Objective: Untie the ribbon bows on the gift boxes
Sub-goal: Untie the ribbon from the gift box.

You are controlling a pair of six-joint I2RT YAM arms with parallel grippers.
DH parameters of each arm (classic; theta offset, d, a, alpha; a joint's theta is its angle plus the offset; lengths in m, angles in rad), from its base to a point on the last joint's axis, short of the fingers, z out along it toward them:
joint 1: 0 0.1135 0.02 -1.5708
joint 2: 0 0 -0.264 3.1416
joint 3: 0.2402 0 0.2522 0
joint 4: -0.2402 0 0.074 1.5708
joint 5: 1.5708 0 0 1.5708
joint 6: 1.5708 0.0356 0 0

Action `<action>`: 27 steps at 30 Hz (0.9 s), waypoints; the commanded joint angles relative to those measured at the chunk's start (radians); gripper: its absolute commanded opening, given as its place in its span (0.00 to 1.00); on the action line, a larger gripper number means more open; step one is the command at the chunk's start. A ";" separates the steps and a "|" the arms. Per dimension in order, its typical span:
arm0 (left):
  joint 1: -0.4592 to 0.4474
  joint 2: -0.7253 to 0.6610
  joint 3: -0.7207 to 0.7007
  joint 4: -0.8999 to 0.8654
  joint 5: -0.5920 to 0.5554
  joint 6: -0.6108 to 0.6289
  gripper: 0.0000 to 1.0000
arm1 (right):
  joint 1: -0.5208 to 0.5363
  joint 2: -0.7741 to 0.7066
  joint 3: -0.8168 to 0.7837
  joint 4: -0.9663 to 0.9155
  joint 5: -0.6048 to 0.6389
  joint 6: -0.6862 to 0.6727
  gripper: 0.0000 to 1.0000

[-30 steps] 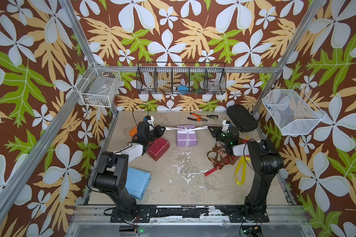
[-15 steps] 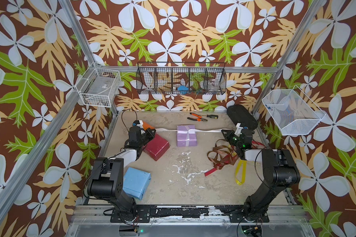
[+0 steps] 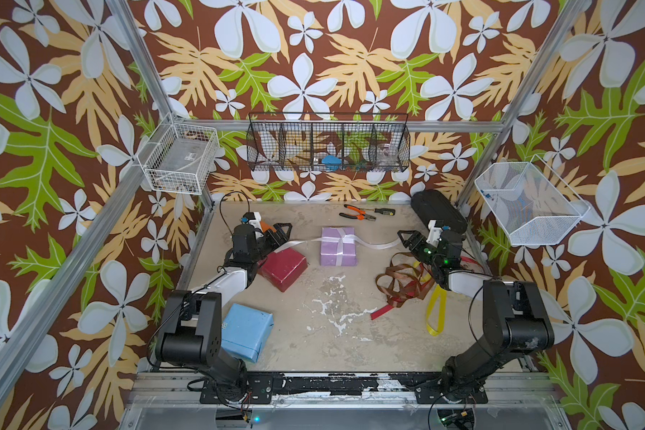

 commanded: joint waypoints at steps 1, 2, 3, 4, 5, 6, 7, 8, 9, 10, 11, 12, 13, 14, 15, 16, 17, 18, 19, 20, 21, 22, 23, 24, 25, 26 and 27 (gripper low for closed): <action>-0.043 0.003 0.074 -0.053 -0.051 0.094 1.00 | 0.046 -0.025 0.057 -0.197 0.071 -0.181 1.00; -0.060 0.020 0.110 -0.073 -0.061 0.115 1.00 | 0.063 -0.025 0.081 -0.245 0.081 -0.216 1.00; -0.075 0.046 0.152 -0.092 -0.064 0.133 1.00 | 0.084 -0.025 0.099 -0.276 0.080 -0.246 1.00; -0.088 0.078 0.194 -0.100 -0.059 0.140 1.00 | 0.107 -0.026 0.109 -0.291 0.074 -0.266 1.00; -0.095 0.112 0.229 -0.102 -0.048 0.141 1.00 | 0.128 -0.029 0.114 -0.294 0.069 -0.282 1.00; -0.101 0.155 0.276 -0.104 -0.032 0.144 1.00 | 0.156 -0.031 0.121 -0.308 0.073 -0.302 1.00; -0.105 0.202 0.322 -0.108 -0.013 0.143 1.00 | 0.185 -0.032 0.133 -0.329 0.084 -0.325 1.00; -0.112 0.241 0.368 -0.114 0.003 0.147 1.00 | 0.205 -0.030 0.140 -0.338 0.081 -0.341 0.98; -0.117 0.291 0.422 -0.131 0.017 0.151 1.00 | 0.225 -0.027 0.146 -0.340 0.063 -0.349 0.92; -0.125 0.338 0.473 -0.145 0.031 0.162 1.00 | 0.247 -0.022 0.149 -0.337 0.037 -0.352 0.87; -0.132 0.376 0.519 -0.165 0.032 0.175 1.00 | 0.261 -0.018 0.152 -0.333 0.019 -0.352 0.82; -0.139 0.422 0.561 -0.185 0.038 0.187 1.00 | 0.279 -0.015 0.152 -0.332 0.008 -0.345 0.80; -0.145 0.467 0.603 -0.186 0.056 0.189 1.00 | 0.295 -0.013 0.151 -0.333 0.001 -0.343 0.78; -0.147 0.500 0.637 -0.189 0.073 0.184 1.00 | 0.312 -0.013 0.147 -0.328 -0.007 -0.342 0.77; -0.150 0.539 0.672 -0.188 0.097 0.177 1.00 | 0.331 -0.015 0.142 -0.330 -0.005 -0.344 0.76; -0.155 0.574 0.708 -0.188 0.112 0.178 1.00 | 0.347 -0.016 0.139 -0.341 -0.002 -0.349 0.76; -0.161 0.599 0.734 -0.189 0.116 0.187 1.00 | 0.358 -0.018 0.135 -0.346 -0.005 -0.350 0.75; -0.167 0.630 0.765 -0.193 0.124 0.199 1.00 | 0.366 -0.021 0.129 -0.348 -0.015 -0.345 0.75; -0.173 0.665 0.805 -0.202 0.139 0.205 1.00 | 0.374 -0.028 0.122 -0.346 -0.023 -0.342 0.75; -0.176 0.696 0.845 -0.210 0.163 0.207 1.00 | 0.378 -0.036 0.113 -0.343 -0.026 -0.336 0.74; -0.181 0.734 0.890 -0.226 0.188 0.213 1.00 | 0.381 -0.048 0.105 -0.342 -0.024 -0.334 0.74; -0.187 0.765 0.934 -0.250 0.198 0.225 1.00 | 0.381 -0.060 0.097 -0.342 -0.019 -0.334 0.74; -0.193 0.798 0.976 -0.276 0.219 0.240 1.00 | 0.381 -0.076 0.088 -0.342 -0.013 -0.335 0.75; -0.200 0.826 1.011 -0.298 0.242 0.249 1.00 | 0.381 -0.094 0.083 -0.347 -0.004 -0.340 0.77; -0.207 0.848 1.034 -0.314 0.262 0.255 1.00 | 0.382 -0.109 0.079 -0.356 0.005 -0.346 0.78; -0.213 0.866 1.051 -0.335 0.278 0.263 1.00 | 0.381 -0.123 0.075 -0.362 0.017 -0.355 0.78; -0.219 0.878 1.056 -0.352 0.284 0.269 1.00 | 0.381 -0.135 0.072 -0.368 0.027 -0.361 0.78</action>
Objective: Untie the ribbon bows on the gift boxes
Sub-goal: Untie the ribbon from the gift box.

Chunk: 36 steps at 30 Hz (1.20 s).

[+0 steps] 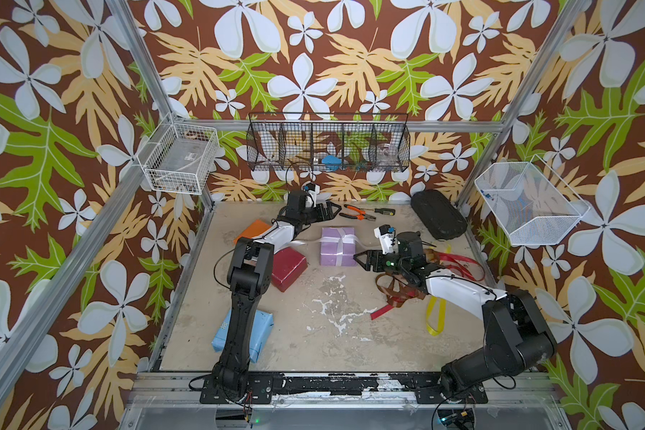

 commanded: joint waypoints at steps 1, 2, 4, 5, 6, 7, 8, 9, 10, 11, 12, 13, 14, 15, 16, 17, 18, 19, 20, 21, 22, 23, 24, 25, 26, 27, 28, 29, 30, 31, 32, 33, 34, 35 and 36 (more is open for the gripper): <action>-0.017 0.026 0.016 -0.087 0.071 0.045 1.00 | 0.002 -0.030 -0.003 -0.017 0.031 -0.035 0.78; -0.022 0.019 -0.005 -0.094 0.048 0.047 1.00 | 0.002 -0.026 0.003 -0.021 0.029 -0.041 0.78; -0.030 -0.011 -0.059 -0.091 0.020 0.058 1.00 | 0.004 -0.001 0.025 -0.030 0.014 -0.047 0.75; -0.034 -0.033 -0.089 -0.085 0.011 0.059 1.00 | 0.006 0.019 0.038 -0.019 0.006 -0.044 0.72; -0.037 -0.059 -0.127 -0.075 0.005 0.059 1.00 | 0.008 0.042 0.053 -0.011 -0.010 -0.043 0.67; -0.040 -0.084 -0.163 -0.056 0.002 0.057 1.00 | 0.010 0.063 0.073 -0.011 -0.026 -0.045 0.63; -0.043 -0.119 -0.214 -0.028 -0.002 0.052 1.00 | 0.011 0.087 0.093 -0.010 -0.043 -0.045 0.60; -0.047 -0.152 -0.264 0.004 -0.007 0.044 1.00 | 0.010 0.106 0.116 -0.010 -0.055 -0.043 0.57; -0.050 -0.180 -0.309 0.030 -0.007 0.036 1.00 | 0.011 0.121 0.130 -0.008 -0.061 -0.045 0.56; -0.052 -0.208 -0.351 0.055 -0.007 0.026 1.00 | 0.010 0.138 0.142 0.002 -0.066 -0.046 0.55; -0.053 -0.233 -0.392 0.078 -0.006 0.014 1.00 | 0.010 0.156 0.155 0.014 -0.066 -0.050 0.55; -0.054 -0.250 -0.422 0.093 -0.004 0.005 1.00 | 0.011 0.175 0.172 0.011 -0.067 -0.058 0.55; -0.053 -0.271 -0.453 0.103 -0.008 -0.001 1.00 | 0.012 0.199 0.197 -0.002 -0.093 -0.071 0.55; -0.054 -0.290 -0.475 0.104 -0.022 0.001 1.00 | 0.011 0.224 0.221 -0.011 -0.101 -0.077 0.53; -0.053 -0.307 -0.491 0.095 -0.039 0.009 1.00 | 0.010 0.245 0.242 -0.020 -0.105 -0.081 0.53; -0.054 -0.323 -0.502 0.071 -0.066 0.027 1.00 | 0.009 0.272 0.262 -0.029 -0.112 -0.085 0.52; -0.053 -0.334 -0.509 0.041 -0.099 0.050 1.00 | 0.009 0.295 0.275 -0.026 -0.112 -0.085 0.51; -0.053 -0.341 -0.510 0.009 -0.134 0.073 1.00 | 0.010 0.313 0.279 -0.014 -0.108 -0.079 0.51; -0.053 -0.345 -0.506 -0.033 -0.173 0.097 1.00 | 0.010 0.331 0.281 0.006 -0.112 -0.072 0.51; -0.054 -0.348 -0.502 -0.071 -0.213 0.118 1.00 | 0.009 0.345 0.279 0.030 -0.125 -0.067 0.51; -0.054 -0.350 -0.502 -0.095 -0.235 0.132 1.00 | 0.010 0.358 0.282 0.042 -0.139 -0.060 0.51; -0.053 -0.356 -0.507 -0.110 -0.259 0.143 1.00 | 0.009 0.371 0.285 0.041 -0.153 -0.057 0.49; -0.053 -0.360 -0.515 -0.116 -0.276 0.151 1.00 | 0.010 0.379 0.285 0.040 -0.161 -0.057 0.48; -0.054 -0.362 -0.520 -0.119 -0.290 0.157 1.00 | 0.010 0.381 0.280 0.048 -0.163 -0.056 0.48; -0.056 -0.361 -0.522 -0.126 -0.303 0.162 1.00 | 0.010 0.381 0.272 0.062 -0.162 -0.055 0.48; -0.056 -0.357 -0.520 -0.136 -0.314 0.168 1.00 | 0.009 0.382 0.271 0.068 -0.163 -0.052 0.48; -0.057 -0.348 -0.518 -0.144 -0.319 0.172 1.00 | 0.010 0.385 0.276 0.064 -0.173 -0.053 0.47; -0.058 -0.338 -0.511 -0.154 -0.324 0.174 1.00 | 0.009 0.393 0.285 0.063 -0.202 -0.051 0.47; -0.057 -0.327 -0.500 -0.171 -0.331 0.171 1.00 | 0.010 0.403 0.292 0.072 -0.237 -0.041 0.46; -0.058 -0.315 -0.490 -0.183 -0.339 0.167 1.00 | 0.010 0.412 0.297 0.080 -0.260 -0.027 0.44; -0.057 -0.307 -0.483 -0.191 -0.341 0.166 1.00 | 0.009 0.420 0.305 0.082 -0.272 -0.018 0.43; -0.058 -0.303 -0.482 -0.193 -0.342 0.167 1.00 | 0.009 0.425 0.309 0.086 -0.277 -0.013 0.43; -0.057 -0.302 -0.485 -0.193 -0.345 0.167 1.00 | 0.009 0.427 0.307 0.099 -0.274 -0.008 0.43; -0.058 -0.299 -0.488 -0.193 -0.350 0.167 1.00 | 0.009 0.433 0.307 0.117 -0.276 0.000 0.42; -0.058 -0.298 -0.492 -0.193 -0.353 0.167 1.00 | 0.009 0.443 0.311 0.134 -0.289 0.006 0.41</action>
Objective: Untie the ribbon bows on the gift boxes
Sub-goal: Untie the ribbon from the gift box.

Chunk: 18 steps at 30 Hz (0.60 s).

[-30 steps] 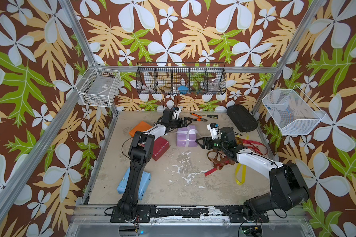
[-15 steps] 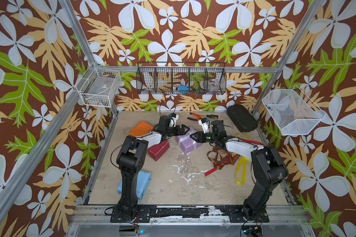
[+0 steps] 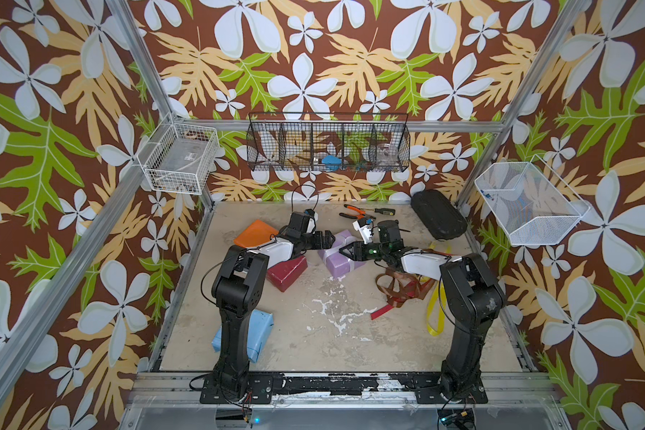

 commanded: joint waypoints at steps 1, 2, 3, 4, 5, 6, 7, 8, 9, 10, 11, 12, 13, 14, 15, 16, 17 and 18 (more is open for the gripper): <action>-0.001 0.014 -0.006 -0.065 -0.051 0.030 1.00 | 0.002 0.024 0.016 0.062 -0.070 0.038 0.40; -0.002 0.017 -0.009 -0.065 -0.055 0.030 1.00 | 0.002 0.038 0.024 0.084 -0.104 0.060 0.39; -0.001 0.020 -0.013 -0.065 -0.056 0.028 1.00 | 0.002 0.052 0.027 0.131 -0.149 0.095 0.36; -0.001 0.020 -0.017 -0.064 -0.056 0.027 1.00 | 0.002 0.060 0.023 0.186 -0.182 0.135 0.35; -0.002 0.018 -0.020 -0.064 -0.054 0.027 1.00 | 0.002 0.067 0.017 0.251 -0.214 0.181 0.31; -0.002 0.019 -0.023 -0.065 -0.055 0.027 1.00 | 0.001 0.069 0.011 0.310 -0.234 0.218 0.31; -0.002 0.016 -0.025 -0.065 -0.058 0.027 1.00 | 0.002 0.065 0.002 0.352 -0.237 0.242 0.31; -0.002 0.013 -0.028 -0.063 -0.059 0.026 1.00 | 0.002 0.054 -0.011 0.406 -0.237 0.268 0.31; -0.002 0.010 -0.031 -0.063 -0.063 0.027 1.00 | 0.002 0.043 -0.025 0.465 -0.245 0.300 0.32; -0.002 0.008 -0.035 -0.063 -0.068 0.027 1.00 | 0.003 0.032 -0.037 0.516 -0.259 0.331 0.32; -0.002 0.003 -0.042 -0.061 -0.075 0.023 1.00 | 0.003 0.022 -0.047 0.580 -0.278 0.372 0.32; -0.002 -0.001 -0.052 -0.054 -0.079 0.021 1.00 | 0.003 0.009 -0.059 0.647 -0.294 0.416 0.32; -0.002 -0.002 -0.059 -0.049 -0.080 0.019 1.00 | 0.003 -0.001 -0.070 0.706 -0.307 0.459 0.32; -0.002 -0.002 -0.062 -0.047 -0.081 0.016 1.00 | 0.004 -0.011 -0.080 0.778 -0.321 0.504 0.32; -0.002 0.000 -0.066 -0.048 -0.080 0.014 1.00 | 0.006 -0.019 -0.091 0.846 -0.330 0.553 0.32; -0.003 0.000 -0.069 -0.047 -0.077 0.012 1.00 | 0.006 -0.026 -0.101 0.905 -0.338 0.598 0.32; -0.002 0.000 -0.073 -0.047 -0.075 0.009 1.00 | 0.009 -0.033 -0.111 0.978 -0.350 0.654 0.32; -0.003 -0.002 -0.074 -0.048 -0.072 0.007 1.00 | 0.011 -0.039 -0.123 1.048 -0.360 0.709 0.32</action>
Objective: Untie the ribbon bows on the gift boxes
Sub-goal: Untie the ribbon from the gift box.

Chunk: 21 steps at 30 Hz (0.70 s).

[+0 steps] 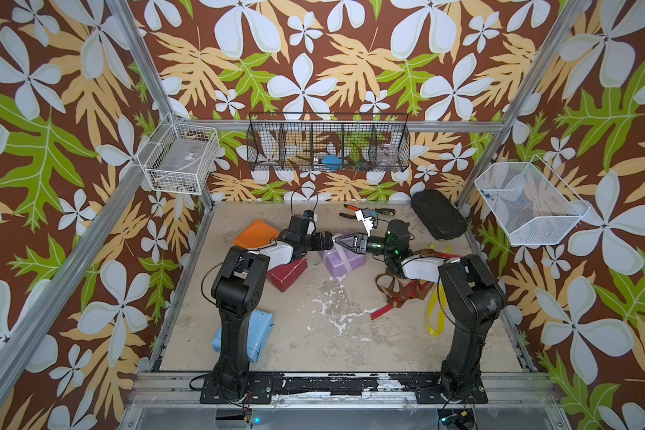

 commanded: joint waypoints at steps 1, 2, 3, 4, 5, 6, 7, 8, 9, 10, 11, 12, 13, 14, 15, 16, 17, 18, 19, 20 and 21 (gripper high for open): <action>0.000 0.004 -0.016 -0.139 -0.049 0.019 1.00 | 0.007 -0.018 -0.025 0.362 -0.069 0.241 0.32; -0.001 0.003 -0.018 -0.139 -0.047 0.019 1.00 | 0.011 -0.024 -0.038 0.425 -0.075 0.296 0.31; -0.001 0.002 -0.018 -0.140 -0.045 0.019 1.00 | 0.017 -0.032 -0.052 0.487 -0.080 0.339 0.31; -0.001 0.001 -0.019 -0.139 -0.043 0.018 1.00 | 0.023 -0.039 -0.065 0.522 -0.082 0.365 0.30; 0.000 0.000 -0.019 -0.140 -0.040 0.019 1.00 | 0.031 -0.053 -0.084 0.561 -0.087 0.385 0.30; 0.000 -0.002 -0.019 -0.140 -0.038 0.018 1.00 | 0.042 -0.071 -0.109 0.573 -0.090 0.388 0.30; 0.000 -0.001 -0.017 -0.140 -0.038 0.019 1.00 | 0.052 -0.091 -0.130 0.555 -0.090 0.369 0.30; 0.000 -0.004 -0.016 -0.141 -0.036 0.020 1.00 | 0.066 -0.119 -0.156 0.486 -0.091 0.316 0.30; 0.000 -0.004 -0.014 -0.142 -0.035 0.020 1.00 | 0.081 -0.151 -0.181 0.385 -0.089 0.236 0.30; -0.001 -0.005 -0.013 -0.144 -0.033 0.020 1.00 | 0.094 -0.182 -0.202 0.270 -0.079 0.143 0.30; 0.000 -0.007 -0.013 -0.143 -0.029 0.019 1.00 | 0.106 -0.225 -0.226 0.114 -0.051 0.020 0.30; 0.000 -0.010 -0.014 -0.143 -0.028 0.017 1.00 | 0.120 -0.271 -0.243 -0.054 -0.006 -0.109 0.30; 0.000 -0.015 -0.015 -0.146 -0.027 0.016 1.00 | 0.133 -0.309 -0.251 -0.206 0.045 -0.207 0.30; -0.001 -0.020 -0.016 -0.145 -0.026 0.016 1.00 | 0.150 -0.349 -0.252 -0.374 0.114 -0.332 0.32; 0.000 -0.027 -0.017 -0.145 -0.026 0.014 1.00 | 0.168 -0.378 -0.252 -0.505 0.197 -0.427 0.34; 0.000 -0.033 -0.017 -0.145 -0.024 0.012 1.00 | 0.179 -0.397 -0.253 -0.600 0.258 -0.475 0.35; 0.000 -0.039 -0.018 -0.145 -0.023 0.009 1.00 | 0.184 -0.408 -0.261 -0.655 0.298 -0.496 0.36; -0.001 -0.043 -0.018 -0.146 -0.018 0.006 1.00 | 0.184 -0.412 -0.268 -0.698 0.337 -0.501 0.36; 0.000 -0.048 -0.018 -0.145 -0.012 0.001 1.00 | 0.185 -0.413 -0.270 -0.750 0.373 -0.516 0.36; 0.000 -0.052 -0.017 -0.140 -0.004 -0.004 1.00 | 0.185 -0.409 -0.273 -0.794 0.400 -0.528 0.37; 0.000 -0.054 -0.013 -0.140 0.007 -0.005 1.00 | 0.185 -0.403 -0.270 -0.846 0.446 -0.535 0.38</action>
